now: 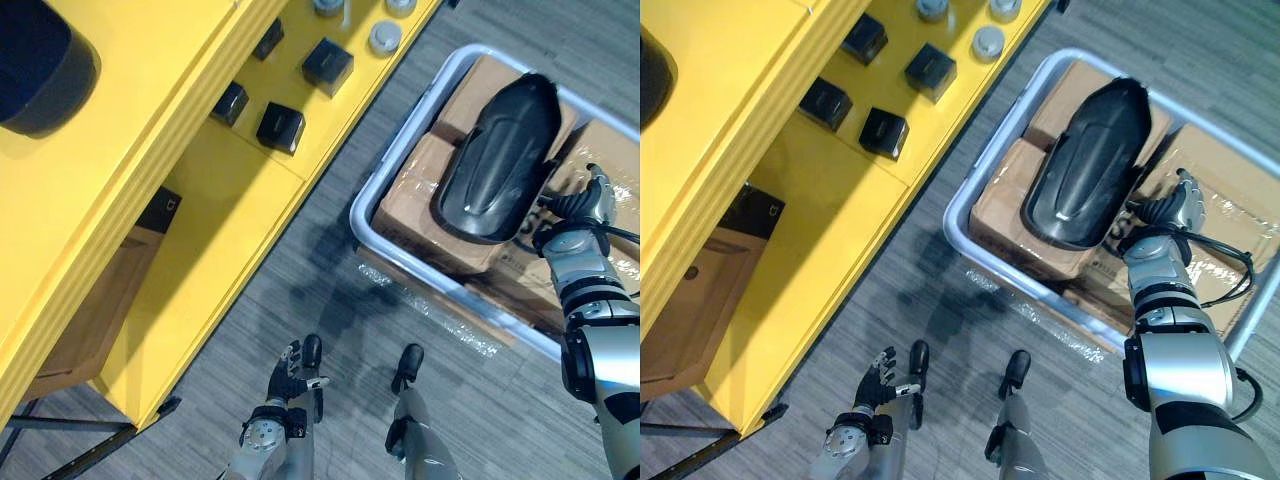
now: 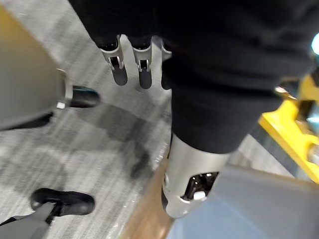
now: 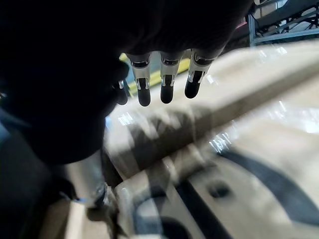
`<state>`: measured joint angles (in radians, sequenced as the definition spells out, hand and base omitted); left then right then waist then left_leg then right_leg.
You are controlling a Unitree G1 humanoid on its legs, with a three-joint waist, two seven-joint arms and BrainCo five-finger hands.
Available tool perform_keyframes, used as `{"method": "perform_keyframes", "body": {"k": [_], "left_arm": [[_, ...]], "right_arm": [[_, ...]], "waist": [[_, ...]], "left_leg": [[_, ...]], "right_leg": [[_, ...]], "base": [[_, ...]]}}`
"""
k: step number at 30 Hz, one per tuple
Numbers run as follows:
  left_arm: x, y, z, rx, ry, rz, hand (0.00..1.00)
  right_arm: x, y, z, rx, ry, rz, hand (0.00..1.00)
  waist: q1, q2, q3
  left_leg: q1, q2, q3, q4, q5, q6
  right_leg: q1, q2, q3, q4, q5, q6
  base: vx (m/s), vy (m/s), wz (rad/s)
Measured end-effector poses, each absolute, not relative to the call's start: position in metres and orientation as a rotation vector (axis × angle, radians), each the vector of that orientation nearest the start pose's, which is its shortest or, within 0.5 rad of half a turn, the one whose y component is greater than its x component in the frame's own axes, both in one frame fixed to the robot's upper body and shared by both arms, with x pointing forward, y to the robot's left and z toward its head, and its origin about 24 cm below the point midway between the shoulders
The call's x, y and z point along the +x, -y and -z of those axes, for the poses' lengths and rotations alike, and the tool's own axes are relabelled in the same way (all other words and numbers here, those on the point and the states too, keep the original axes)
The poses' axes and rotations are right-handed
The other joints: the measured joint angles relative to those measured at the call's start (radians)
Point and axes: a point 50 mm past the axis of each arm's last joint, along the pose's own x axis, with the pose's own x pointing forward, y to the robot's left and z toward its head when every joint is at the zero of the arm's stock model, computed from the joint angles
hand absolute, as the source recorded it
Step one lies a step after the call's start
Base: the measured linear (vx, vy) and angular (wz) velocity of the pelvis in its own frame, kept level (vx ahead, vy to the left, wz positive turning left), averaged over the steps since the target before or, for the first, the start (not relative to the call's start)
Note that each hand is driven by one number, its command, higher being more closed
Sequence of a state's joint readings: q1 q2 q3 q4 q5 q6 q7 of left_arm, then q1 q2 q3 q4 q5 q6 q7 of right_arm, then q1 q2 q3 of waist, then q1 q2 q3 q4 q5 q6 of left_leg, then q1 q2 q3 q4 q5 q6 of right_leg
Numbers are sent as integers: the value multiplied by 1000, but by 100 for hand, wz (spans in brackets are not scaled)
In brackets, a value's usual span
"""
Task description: Walk over and take plastic housings, then place them on the shelf
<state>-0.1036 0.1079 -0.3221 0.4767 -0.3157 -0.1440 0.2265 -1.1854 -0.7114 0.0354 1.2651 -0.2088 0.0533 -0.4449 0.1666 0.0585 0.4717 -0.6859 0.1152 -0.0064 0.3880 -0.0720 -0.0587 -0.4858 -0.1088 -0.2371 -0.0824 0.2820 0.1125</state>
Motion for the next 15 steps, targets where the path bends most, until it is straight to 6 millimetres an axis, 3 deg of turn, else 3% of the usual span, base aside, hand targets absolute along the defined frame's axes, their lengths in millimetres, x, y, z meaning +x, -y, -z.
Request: {"method": "perform_keyframes", "body": {"k": [1, 2, 11, 12, 15], "left_arm": [[250, -117, 35, -112, -299, 2, 0], [252, -117, 34, -126, -295, -10, 0], [265, -121, 25, -144, -257, -23, 0], [265, -122, 24, -144, -256, -28, 0], [265, -123, 24, -145, -256, -30, 0]], "right_arm": [[371, 351, -240, -680, 23, 856, 0], [369, 355, -242, -672, 25, 861, 100], [362, 366, -246, -657, 33, 879, 100], [362, 366, -246, -657, 32, 879, 0], [363, 366, -243, -654, 21, 877, 0]], "waist": [[10, 1, 1], [12, 1, 1], [12, 1, 2], [12, 1, 2], [13, 0, 2]], "left_leg": [[-13, -1, -1, 3, 0, 0], [-24, -3, -6, 2, 1, 1], [-34, -9, -19, 1, 7, 1], [-33, -9, -19, 1, 8, 1], [-19, -9, -19, 0, 11, -1]], "right_leg": [[-10, -1, 3, 0, 0, 0], [-18, -1, 2, 0, 0, 0], [-22, 0, -4, 0, -2, -1], [-22, 0, -4, 0, -2, -1], [-9, 1, -6, 0, -5, -6]], "base": [[36, 31, 3], [34, 17, 5], [55, 10, 3], [67, 0, 0], [79, -5, 2]]}}
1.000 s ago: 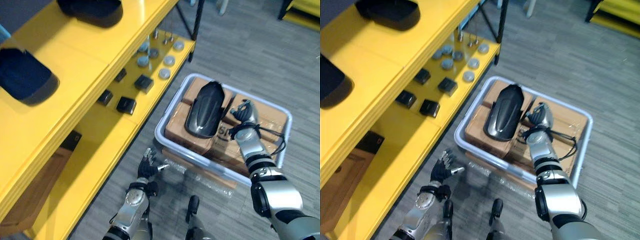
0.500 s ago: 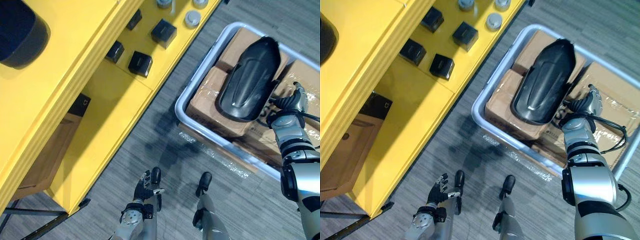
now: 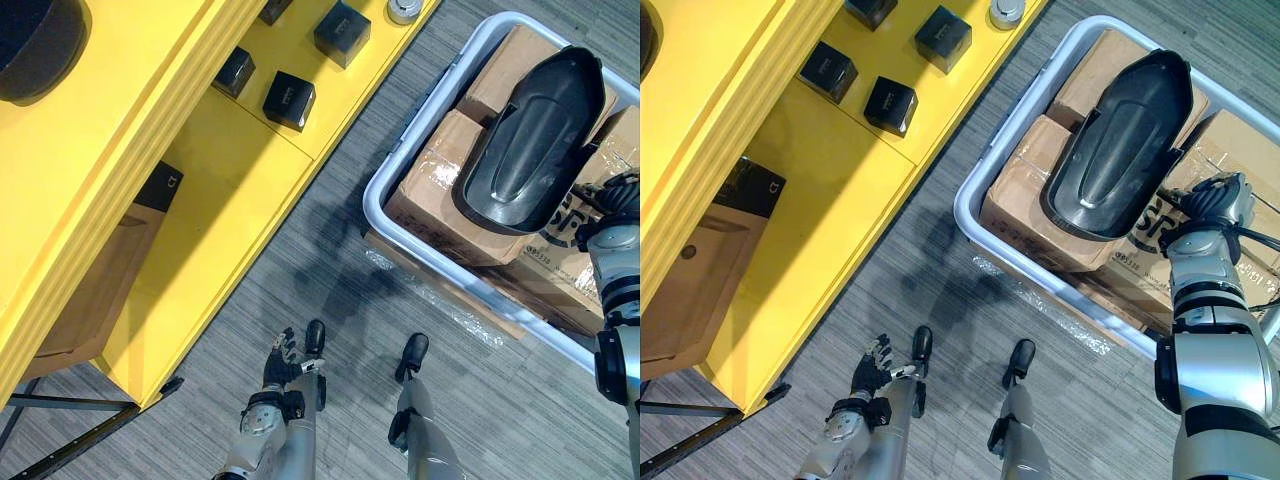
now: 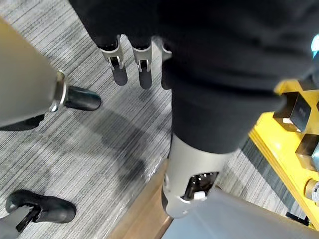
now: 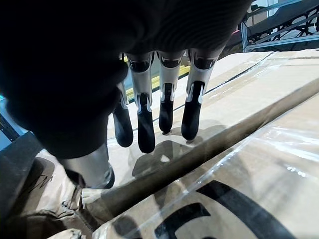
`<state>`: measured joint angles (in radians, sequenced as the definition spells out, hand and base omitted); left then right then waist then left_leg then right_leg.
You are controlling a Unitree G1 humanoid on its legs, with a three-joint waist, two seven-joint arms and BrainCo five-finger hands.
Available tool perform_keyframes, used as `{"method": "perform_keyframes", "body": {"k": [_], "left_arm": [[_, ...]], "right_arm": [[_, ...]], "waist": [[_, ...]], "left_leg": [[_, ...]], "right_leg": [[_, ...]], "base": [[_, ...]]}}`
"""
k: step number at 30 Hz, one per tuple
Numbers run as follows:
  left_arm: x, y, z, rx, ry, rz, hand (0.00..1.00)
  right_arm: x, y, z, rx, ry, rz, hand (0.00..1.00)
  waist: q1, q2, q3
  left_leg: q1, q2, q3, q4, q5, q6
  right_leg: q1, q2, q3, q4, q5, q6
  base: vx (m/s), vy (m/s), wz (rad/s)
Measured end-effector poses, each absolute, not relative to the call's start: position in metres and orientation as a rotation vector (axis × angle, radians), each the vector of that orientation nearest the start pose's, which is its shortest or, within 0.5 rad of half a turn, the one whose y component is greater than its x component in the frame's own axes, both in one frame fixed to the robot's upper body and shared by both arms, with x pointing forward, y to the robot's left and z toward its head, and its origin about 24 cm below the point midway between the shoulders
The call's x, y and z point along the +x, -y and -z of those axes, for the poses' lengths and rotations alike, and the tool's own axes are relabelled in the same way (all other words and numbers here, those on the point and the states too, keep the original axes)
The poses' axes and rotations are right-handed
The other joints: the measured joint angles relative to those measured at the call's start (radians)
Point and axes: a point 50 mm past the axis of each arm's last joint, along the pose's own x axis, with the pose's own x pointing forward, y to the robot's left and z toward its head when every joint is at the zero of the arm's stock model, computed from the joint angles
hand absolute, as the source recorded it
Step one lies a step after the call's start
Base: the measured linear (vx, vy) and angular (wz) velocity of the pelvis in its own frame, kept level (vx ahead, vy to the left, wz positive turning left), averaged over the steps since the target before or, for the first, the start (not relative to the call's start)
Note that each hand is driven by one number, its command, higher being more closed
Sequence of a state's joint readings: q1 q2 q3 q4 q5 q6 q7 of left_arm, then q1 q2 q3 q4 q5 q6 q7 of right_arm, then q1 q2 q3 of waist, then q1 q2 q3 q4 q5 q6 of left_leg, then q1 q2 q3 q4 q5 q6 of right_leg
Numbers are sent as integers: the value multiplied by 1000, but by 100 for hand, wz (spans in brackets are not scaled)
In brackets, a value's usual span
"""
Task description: Walk over and take plastic housings, then place them on the shelf
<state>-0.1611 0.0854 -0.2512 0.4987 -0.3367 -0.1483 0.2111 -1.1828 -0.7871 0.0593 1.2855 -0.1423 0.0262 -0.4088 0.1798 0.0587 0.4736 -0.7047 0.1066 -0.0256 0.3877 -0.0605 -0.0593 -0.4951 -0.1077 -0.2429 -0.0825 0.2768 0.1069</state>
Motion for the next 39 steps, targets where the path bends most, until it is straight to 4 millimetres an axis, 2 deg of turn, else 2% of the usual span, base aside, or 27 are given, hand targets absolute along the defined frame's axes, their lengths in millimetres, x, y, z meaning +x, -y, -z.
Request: {"method": "perform_keyframes", "body": {"k": [4, 8, 12, 14, 16, 17, 20, 26, 29, 35, 39], "left_arm": [[265, -120, 24, -145, -255, -24, 0], [264, -119, 23, -148, -252, -33, 0], [262, -118, 22, -154, -248, -40, 0], [262, -118, 20, -161, -236, -39, 0], [262, -119, 20, -166, -233, -45, 0], [262, -119, 20, -174, -232, -50, 0], [262, -121, 20, -175, -233, -55, 0], [260, -124, 23, -200, -245, -68, 0], [258, -124, 28, -197, -262, -69, 0], [251, -120, 39, -194, -315, -52, 0], [251, -120, 39, -197, -317, -52, 0]], "right_arm": [[370, 353, -230, -628, -10, 841, 0], [381, 331, -231, -636, 24, 814, 0], [381, 316, -269, -643, 222, 856, 0], [377, 307, -299, -610, 359, 900, 0], [374, 298, -316, -606, 444, 923, 0], [369, 292, -332, -585, 522, 947, 0], [367, 284, -344, -557, 582, 965, 0], [371, 279, -338, -505, 561, 956, 0], [378, 282, -327, -510, 484, 949, 0], [395, 288, -284, -543, 245, 867, 0], [397, 292, -267, -561, 157, 829, 0]], "waist": [[2, -1, 0], [2, -4, 5], [-5, -7, 7], [-10, -11, 10], [-16, -17, 12], [-21, -20, 13], [-22, -28, 15], [-30, -34, 17], [-30, -34, 17], [-26, -34, 18], [-26, -34, 18]], "left_leg": [[44, -1, -1, -5, 0, 0], [66, 2, 6, -17, 5, -5], [73, 6, 10, -15, 6, -7], [88, 6, 11, -17, 6, -7], [98, 6, 13, -22, 6, -7], [98, 5, 12, -23, 6, -7], [98, 5, 11, -24, 6, -7], [98, 2, 1, -37, 14, -8], [98, 1, -5, -45, 20, -8], [91, 0, -9, -61, 28, -10], [65, 1, -19, -55, 28, -11]], "right_leg": [[44, 0, -12, 0, -20, -27], [56, 1, -12, 0, -24, -33], [62, 4, -9, 0, -23, -33], [75, 4, -9, 0, -23, -33], [82, 4, -8, 0, -23, -33], [83, 3, -9, 0, -23, -33], [83, 3, -8, 0, -23, -33], [83, 2, -14, 0, -22, -33], [82, 2, -18, 0, -22, -33], [71, 1, -20, 0, -23, -32], [54, 3, -22, 0, -23, -28]], "base": [[59, -13, 5], [28, -17, -2], [43, -9, -3], [51, 6, 0], [20, 5, 0], [0, 0, 0], [0, 0, 0], [18, 9, 4], [34, 13, 6], [15, 5, 2], [21, 4, 4]]}}
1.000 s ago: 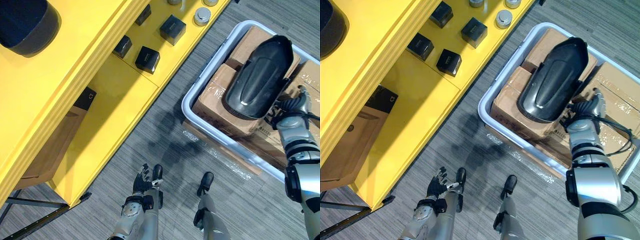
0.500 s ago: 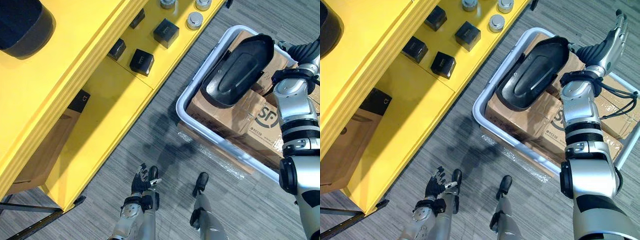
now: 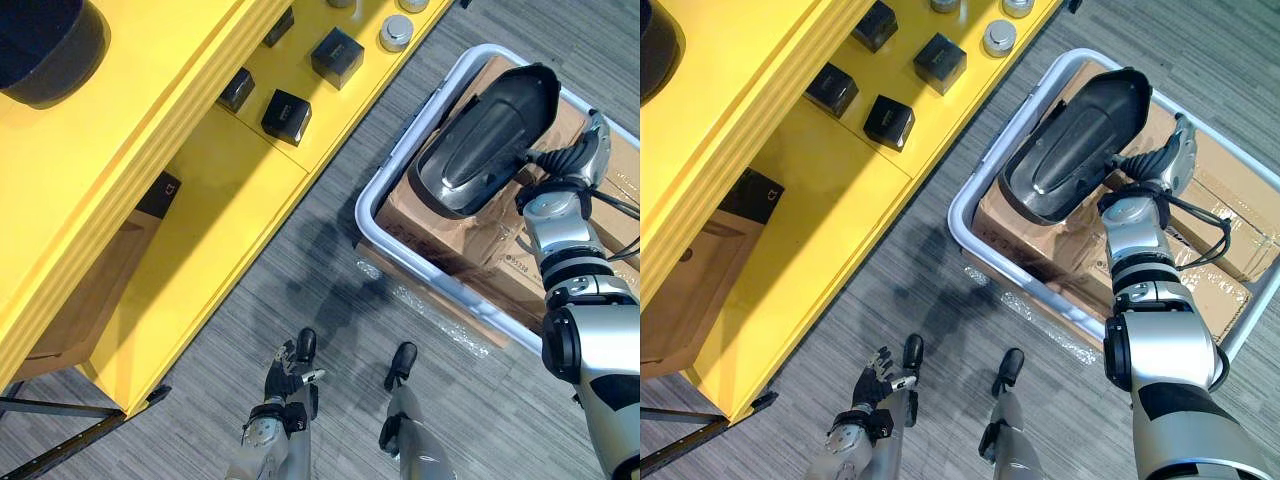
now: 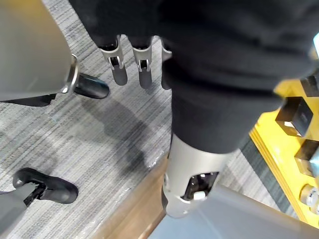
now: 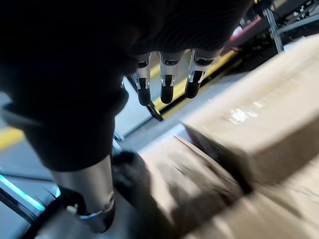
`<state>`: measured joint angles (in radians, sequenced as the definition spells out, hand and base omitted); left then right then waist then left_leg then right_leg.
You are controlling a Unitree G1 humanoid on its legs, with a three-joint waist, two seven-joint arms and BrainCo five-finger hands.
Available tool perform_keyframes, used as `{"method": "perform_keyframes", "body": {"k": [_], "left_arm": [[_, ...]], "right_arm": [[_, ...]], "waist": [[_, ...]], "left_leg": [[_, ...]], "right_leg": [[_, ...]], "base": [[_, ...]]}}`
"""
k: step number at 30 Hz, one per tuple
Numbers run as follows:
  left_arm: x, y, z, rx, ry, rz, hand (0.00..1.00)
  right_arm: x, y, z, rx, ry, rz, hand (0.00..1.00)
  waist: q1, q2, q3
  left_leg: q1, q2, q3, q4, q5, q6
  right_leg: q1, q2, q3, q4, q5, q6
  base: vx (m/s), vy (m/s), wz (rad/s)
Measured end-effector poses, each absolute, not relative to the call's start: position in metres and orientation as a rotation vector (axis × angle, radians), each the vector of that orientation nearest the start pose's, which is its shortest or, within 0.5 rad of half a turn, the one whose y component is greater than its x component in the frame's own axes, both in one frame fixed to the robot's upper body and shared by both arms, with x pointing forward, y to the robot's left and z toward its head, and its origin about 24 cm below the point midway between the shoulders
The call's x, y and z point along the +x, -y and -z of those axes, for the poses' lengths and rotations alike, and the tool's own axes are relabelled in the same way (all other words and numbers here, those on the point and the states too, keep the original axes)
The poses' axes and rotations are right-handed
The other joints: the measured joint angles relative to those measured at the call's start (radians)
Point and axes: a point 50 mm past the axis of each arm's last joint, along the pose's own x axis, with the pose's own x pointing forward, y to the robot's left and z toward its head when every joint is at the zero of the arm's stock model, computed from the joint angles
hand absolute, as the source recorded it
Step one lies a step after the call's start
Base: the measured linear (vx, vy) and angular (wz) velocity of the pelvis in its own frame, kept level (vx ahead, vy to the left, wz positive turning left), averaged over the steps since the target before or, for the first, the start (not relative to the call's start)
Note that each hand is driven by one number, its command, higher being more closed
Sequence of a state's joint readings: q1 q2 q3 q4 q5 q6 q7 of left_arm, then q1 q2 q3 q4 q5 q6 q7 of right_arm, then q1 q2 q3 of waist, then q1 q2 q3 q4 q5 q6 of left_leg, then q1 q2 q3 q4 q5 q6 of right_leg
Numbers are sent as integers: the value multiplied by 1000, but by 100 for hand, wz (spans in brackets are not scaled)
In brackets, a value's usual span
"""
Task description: Walk over and take plastic housings, then place them on the shelf
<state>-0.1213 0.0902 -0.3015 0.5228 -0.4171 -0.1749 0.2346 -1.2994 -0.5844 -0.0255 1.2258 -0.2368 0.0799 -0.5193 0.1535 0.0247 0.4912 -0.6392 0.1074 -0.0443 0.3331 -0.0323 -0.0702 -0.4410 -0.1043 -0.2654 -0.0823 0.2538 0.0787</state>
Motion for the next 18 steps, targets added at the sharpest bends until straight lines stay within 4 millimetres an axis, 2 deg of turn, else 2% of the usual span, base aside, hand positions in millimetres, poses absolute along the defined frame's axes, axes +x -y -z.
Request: {"method": "perform_keyframes", "body": {"k": [2, 5, 6, 9, 15, 18], "left_arm": [[251, -120, 40, -208, -320, -54, 0], [251, -120, 40, -209, -321, -54, 0], [251, -120, 40, -209, -322, -54, 0], [250, -120, 43, -205, -333, -50, 0], [249, -120, 46, -203, -354, -16, 0], [248, -119, 46, -202, -360, -9, 0]], "right_arm": [[398, 295, -253, -575, 88, 798, 0], [398, 298, -245, -545, 55, 784, 0], [398, 298, -245, -543, 52, 781, 100], [397, 301, -245, -550, 48, 779, 100], [388, 325, -249, -528, 20, 799, 100], [387, 327, -251, -498, 19, 787, 100]], "waist": [[9, 0, 0], [20, 0, 0], [20, 0, 0], [20, 0, 0], [26, 0, 0], [26, 0, 0]], "left_leg": [[-5, 2, -2, 4, 0, 0], [-7, 4, -3, 4, 0, 0], [-7, 3, -3, 4, 0, 0], [-18, -1, -10, 8, -1, 1], [-31, -3, -19, 4, 4, 2], [-28, -3, -19, 5, 7, 1]], "right_leg": [[-3, 0, 1, 0, 0, 7], [-5, 0, 3, 0, 7, 27], [-4, 0, 4, 0, 8, 28], [-9, -2, 3, 0, 8, 28], [-16, -3, 2, 1, -7, 47], [-15, -2, 1, 1, -7, 47]], "base": [[43, 8, 1], [39, 12, -1], [45, 18, 2], [36, 11, 6], [27, -7, 4], [56, -11, 0]]}}
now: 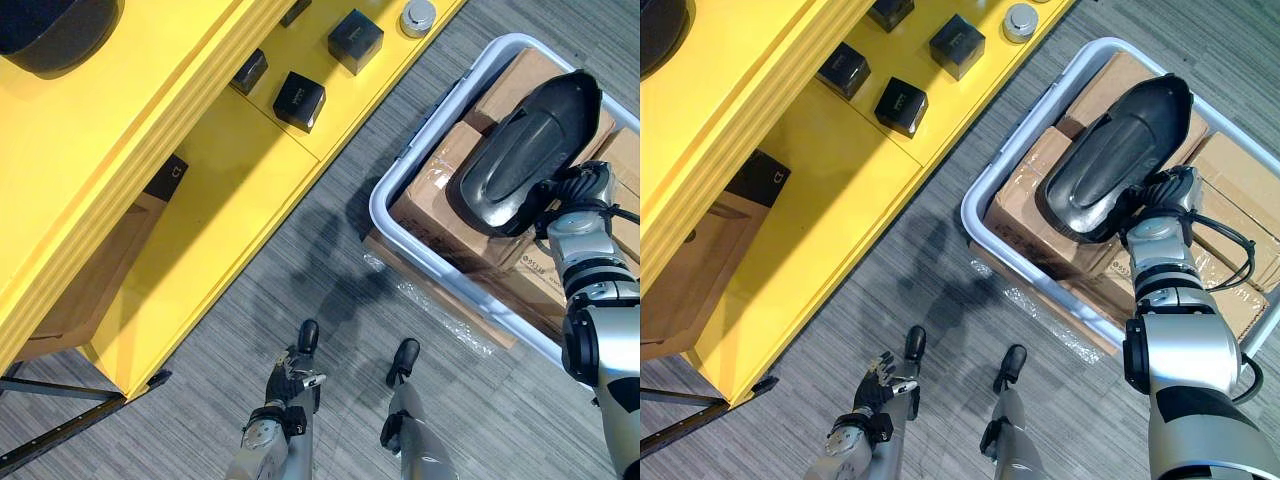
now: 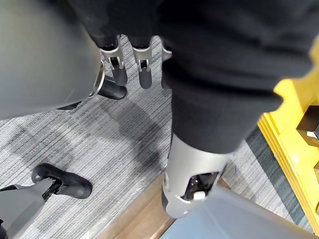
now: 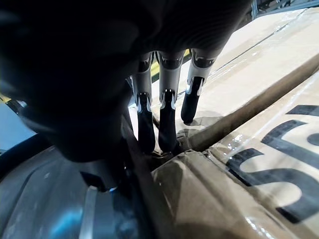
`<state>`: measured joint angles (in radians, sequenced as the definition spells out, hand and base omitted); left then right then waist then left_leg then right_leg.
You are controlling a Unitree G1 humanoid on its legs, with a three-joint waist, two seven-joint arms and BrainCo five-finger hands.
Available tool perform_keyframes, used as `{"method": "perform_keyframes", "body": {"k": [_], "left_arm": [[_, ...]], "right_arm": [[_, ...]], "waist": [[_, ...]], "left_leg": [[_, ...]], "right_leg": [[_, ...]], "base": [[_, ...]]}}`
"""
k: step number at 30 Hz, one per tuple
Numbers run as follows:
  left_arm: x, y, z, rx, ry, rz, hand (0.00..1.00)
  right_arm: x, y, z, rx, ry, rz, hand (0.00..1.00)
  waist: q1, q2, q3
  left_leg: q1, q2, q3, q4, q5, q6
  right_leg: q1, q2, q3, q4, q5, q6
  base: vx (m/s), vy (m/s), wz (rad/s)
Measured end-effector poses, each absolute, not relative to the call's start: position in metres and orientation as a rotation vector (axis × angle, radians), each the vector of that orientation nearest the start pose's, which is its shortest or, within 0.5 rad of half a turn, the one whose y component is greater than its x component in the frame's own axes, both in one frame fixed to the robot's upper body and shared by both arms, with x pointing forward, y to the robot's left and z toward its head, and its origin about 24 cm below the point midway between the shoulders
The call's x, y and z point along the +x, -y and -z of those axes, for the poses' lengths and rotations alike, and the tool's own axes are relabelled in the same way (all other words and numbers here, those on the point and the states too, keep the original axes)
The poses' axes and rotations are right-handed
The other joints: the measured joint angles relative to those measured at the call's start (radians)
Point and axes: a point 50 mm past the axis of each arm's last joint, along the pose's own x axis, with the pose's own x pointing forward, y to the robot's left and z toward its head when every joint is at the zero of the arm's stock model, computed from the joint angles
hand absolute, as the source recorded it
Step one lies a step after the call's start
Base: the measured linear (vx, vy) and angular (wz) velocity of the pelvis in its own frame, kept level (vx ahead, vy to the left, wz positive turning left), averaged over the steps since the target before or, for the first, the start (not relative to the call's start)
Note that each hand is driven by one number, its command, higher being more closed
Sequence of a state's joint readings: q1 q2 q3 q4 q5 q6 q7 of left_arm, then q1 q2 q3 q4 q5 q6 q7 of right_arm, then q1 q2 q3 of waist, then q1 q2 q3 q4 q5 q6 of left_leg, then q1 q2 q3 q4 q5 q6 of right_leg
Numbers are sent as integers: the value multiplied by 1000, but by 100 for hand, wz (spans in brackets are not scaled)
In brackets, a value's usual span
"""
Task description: Walk over and take plastic housings, then place them on the shelf
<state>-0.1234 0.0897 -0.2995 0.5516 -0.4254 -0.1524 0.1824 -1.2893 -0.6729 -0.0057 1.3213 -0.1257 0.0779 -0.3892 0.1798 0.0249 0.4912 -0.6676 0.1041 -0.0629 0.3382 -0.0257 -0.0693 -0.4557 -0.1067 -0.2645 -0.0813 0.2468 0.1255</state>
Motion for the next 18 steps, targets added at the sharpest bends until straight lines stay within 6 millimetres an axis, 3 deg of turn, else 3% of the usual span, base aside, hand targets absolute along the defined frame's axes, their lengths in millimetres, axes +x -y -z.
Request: {"method": "perform_keyframes", "body": {"k": [5, 9, 12, 18], "left_arm": [[248, -118, 46, -192, -362, 10, 0], [254, -120, 30, -220, -290, 3, 0], [254, -121, 20, -242, -239, -4, 0], [255, -124, -13, -289, -89, 0, 0]], "right_arm": [[385, 332, -239, -466, -36, 774, 100], [386, 330, -227, -475, -85, 748, 100], [388, 325, -234, -521, -25, 735, 100], [388, 297, -271, -764, 224, 696, 100]], "waist": [[0, 0, 0], [1, 0, 0], [-7, 0, 0], [-61, -4, -9]], "left_leg": [[30, -2, -1, 2, -1, -1], [66, -2, 4, 2, -4, -2], [98, 0, 10, 2, -7, -3], [182, 3, 40, -22, -9, -4]], "right_leg": [[33, -2, -2, 0, 0, -1], [65, -2, 0, 0, -1, -3], [93, -1, 4, 0, -5, -10], [151, 0, 19, -1, -17, -48]], "base": [[59, 2, 3], [55, 2, 0], [17, -3, -3], [15, -3, -10]]}}
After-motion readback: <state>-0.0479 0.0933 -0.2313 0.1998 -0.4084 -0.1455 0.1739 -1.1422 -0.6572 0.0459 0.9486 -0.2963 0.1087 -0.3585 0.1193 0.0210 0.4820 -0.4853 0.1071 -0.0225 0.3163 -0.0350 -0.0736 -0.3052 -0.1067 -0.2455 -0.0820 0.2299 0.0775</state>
